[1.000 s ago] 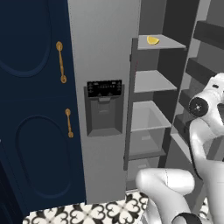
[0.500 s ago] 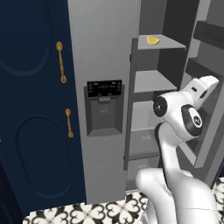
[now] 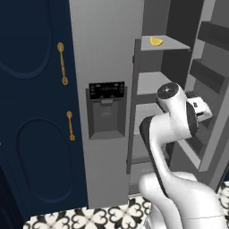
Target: Grab a lemon wedge from the fridge and one ice cube from the ice bowl, and put them in the glass of lemonade.
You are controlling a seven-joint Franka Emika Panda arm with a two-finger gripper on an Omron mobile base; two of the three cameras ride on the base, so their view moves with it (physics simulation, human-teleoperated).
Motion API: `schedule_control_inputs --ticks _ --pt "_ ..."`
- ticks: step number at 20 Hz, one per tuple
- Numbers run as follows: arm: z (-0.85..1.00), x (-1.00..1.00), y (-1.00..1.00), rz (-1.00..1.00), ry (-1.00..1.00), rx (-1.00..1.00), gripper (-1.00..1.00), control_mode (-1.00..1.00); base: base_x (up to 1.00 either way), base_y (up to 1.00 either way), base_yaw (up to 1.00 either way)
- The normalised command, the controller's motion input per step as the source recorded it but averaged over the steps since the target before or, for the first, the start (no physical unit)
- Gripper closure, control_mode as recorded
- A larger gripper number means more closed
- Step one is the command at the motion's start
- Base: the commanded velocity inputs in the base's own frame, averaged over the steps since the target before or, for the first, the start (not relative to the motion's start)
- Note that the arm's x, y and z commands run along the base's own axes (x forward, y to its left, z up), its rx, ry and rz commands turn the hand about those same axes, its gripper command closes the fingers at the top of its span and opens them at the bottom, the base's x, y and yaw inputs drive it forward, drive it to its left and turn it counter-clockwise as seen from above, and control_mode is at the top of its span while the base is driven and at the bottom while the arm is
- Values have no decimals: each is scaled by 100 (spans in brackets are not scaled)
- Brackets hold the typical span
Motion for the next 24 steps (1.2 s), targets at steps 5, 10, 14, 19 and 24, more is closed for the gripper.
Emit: schedule_control_inputs --ticks 5,10,14,19,24 --pt "-63 15 27 28 0 74 -100 -100 0 0 0" --pt "-76 6 61 9 -1 37 -100 -100 0 0 0" --pt "-40 -14 25 0 0 4 -100 -100 0 0 0" --pt "-4 -29 1 0 -1 0 -100 -100 0 0 0" --pt "3 -46 6 0 -7 -2 -100 -100 0 0 0"
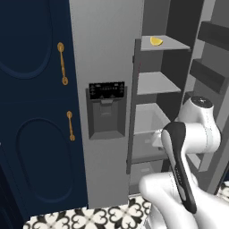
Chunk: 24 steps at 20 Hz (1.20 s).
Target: Grab a lemon wedge from the fridge and one ice cube from the ice bowl, and put them in the glass of lemonade.
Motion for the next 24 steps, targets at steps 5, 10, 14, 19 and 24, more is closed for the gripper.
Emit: schedule_control_inputs --ticks 5,10,14,19,24 --pt "2 -10 6 0 0 -2 -100 -100 0 0 0" --pt "0 0 0 0 0 0 -100 -100 0 0 0" --pt "0 -1 0 0 0 0 -100 100 -2 0 0" --pt "0 0 0 0 0 0 -100 100 -11 -10 -3" --pt "0 0 0 0 0 0 -100 100 -4 -38 -7"
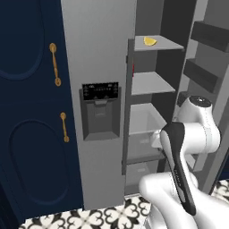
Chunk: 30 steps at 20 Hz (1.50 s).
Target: Grab a lemon wedge from the fridge and one ice cube from the ice bowl, and put them in the glass of lemonade.
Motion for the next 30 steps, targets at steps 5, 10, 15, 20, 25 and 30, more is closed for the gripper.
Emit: schedule_control_inputs --ticks 5,10,15,20,25,30 --pt "0 0 0 0 0 0 -100 100 0 -49 -9" --pt "0 0 0 0 0 0 -100 100 18 -22 -7" --pt "0 0 0 0 0 0 -100 100 58 -1 0" --pt "0 0 0 0 0 0 -100 100 53 -31 0" --pt "0 0 0 0 0 0 -100 100 55 -30 0" --pt "0 0 0 0 0 0 -100 100 69 -30 0"
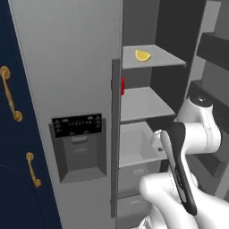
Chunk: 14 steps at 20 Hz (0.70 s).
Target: Grab a lemon wedge from the fridge and one ice cube from the ice bowl, and put them in the glass of lemonade.
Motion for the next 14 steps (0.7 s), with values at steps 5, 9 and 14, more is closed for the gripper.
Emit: schedule_control_inputs --ticks 5,9,14 --pt "0 0 0 0 0 0 -100 100 62 -36 0" --pt "0 0 0 0 0 0 -100 100 39 -21 0" --pt "13 -1 2 0 -1 0 -100 -100 4 1 0"
